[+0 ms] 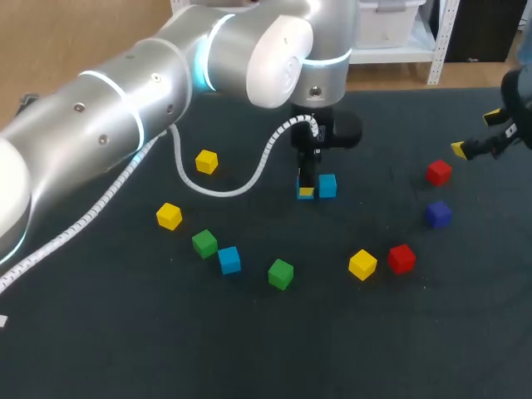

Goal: Place the blue cubes, place green cubes on the blue cubes, place the yellow cubes on the green cubes, then place the red cubes on the yellow cubes, and place purple cube on the red cubes.

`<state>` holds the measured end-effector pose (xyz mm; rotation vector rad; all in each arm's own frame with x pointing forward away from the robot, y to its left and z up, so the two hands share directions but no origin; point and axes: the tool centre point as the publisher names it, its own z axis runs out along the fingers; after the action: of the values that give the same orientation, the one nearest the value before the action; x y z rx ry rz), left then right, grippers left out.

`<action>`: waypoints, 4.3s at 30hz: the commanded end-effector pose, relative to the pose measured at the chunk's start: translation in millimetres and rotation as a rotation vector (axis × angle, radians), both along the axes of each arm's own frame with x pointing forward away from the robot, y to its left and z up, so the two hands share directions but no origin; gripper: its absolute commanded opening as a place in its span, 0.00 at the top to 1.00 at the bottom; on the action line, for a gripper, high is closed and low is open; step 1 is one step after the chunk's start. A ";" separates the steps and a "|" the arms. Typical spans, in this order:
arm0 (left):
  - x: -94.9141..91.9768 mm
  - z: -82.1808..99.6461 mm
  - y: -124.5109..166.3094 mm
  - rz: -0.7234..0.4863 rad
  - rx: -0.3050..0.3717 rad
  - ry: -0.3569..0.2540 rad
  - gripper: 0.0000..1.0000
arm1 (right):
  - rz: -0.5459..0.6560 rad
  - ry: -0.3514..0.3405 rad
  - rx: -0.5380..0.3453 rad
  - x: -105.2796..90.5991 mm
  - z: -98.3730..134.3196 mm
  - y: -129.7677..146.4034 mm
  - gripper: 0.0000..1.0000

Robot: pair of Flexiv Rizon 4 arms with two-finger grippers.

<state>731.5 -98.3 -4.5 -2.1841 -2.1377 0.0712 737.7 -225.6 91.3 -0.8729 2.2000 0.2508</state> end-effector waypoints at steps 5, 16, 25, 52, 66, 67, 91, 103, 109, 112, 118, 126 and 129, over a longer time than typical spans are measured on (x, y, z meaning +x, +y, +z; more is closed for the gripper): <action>4.7 -1.2 -0.8 -0.002 0.015 0.000 1.00 | -0.003 -0.001 -0.002 0.2 -0.3 0.7 0.00; 5.8 -1.5 -3.9 -0.005 0.010 -0.002 1.00 | -0.003 -0.001 -0.002 0.2 -0.3 0.7 0.00; 6.6 -0.9 -0.9 0.000 0.014 -0.002 1.00 | -0.003 -0.001 -0.002 0.2 -0.3 0.7 0.00; -34.9 58.0 21.4 -0.015 0.028 -0.044 0.00 | -0.003 -0.001 -0.002 0.2 -0.3 0.7 0.00; -88.6 78.1 55.9 -0.066 -0.017 -0.076 0.00 | -0.003 -0.001 -0.002 0.2 -0.3 0.7 0.00; -92.8 77.1 57.0 -0.062 -0.021 -0.079 0.00 | -0.003 -0.001 -0.002 0.2 -0.3 0.7 0.00; -130.8 87.1 59.8 0.139 -0.056 -0.142 0.00 | -0.003 -0.001 -0.002 0.2 -0.3 0.7 0.00; -129.5 79.8 51.8 0.185 -0.034 -0.078 0.00 | -0.003 -0.001 -0.002 0.2 -0.3 0.7 0.00; -144.1 73.8 68.3 0.219 0.037 -0.065 0.00 | -0.003 -0.001 -0.002 0.2 -0.3 0.7 0.00; -148.4 69.6 80.4 0.271 0.050 -0.068 0.00 | -0.003 -0.001 -0.002 0.2 -0.3 0.7 0.00; -157.9 58.8 98.0 0.338 0.037 -0.042 0.00 | -0.003 -0.001 -0.002 0.2 -0.3 0.7 0.00; -161.2 43.0 109.5 0.314 0.019 -0.042 0.00 | -0.003 -0.001 -0.002 0.2 -0.3 0.7 0.00; -159.0 40.1 113.0 0.308 0.019 -0.036 0.00 | -0.003 -0.001 -0.002 0.2 -0.3 0.7 0.00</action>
<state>573.0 8.7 36.7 -1.8306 -2.4567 0.0131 737.7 -225.6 91.3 -0.8730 2.2000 0.2508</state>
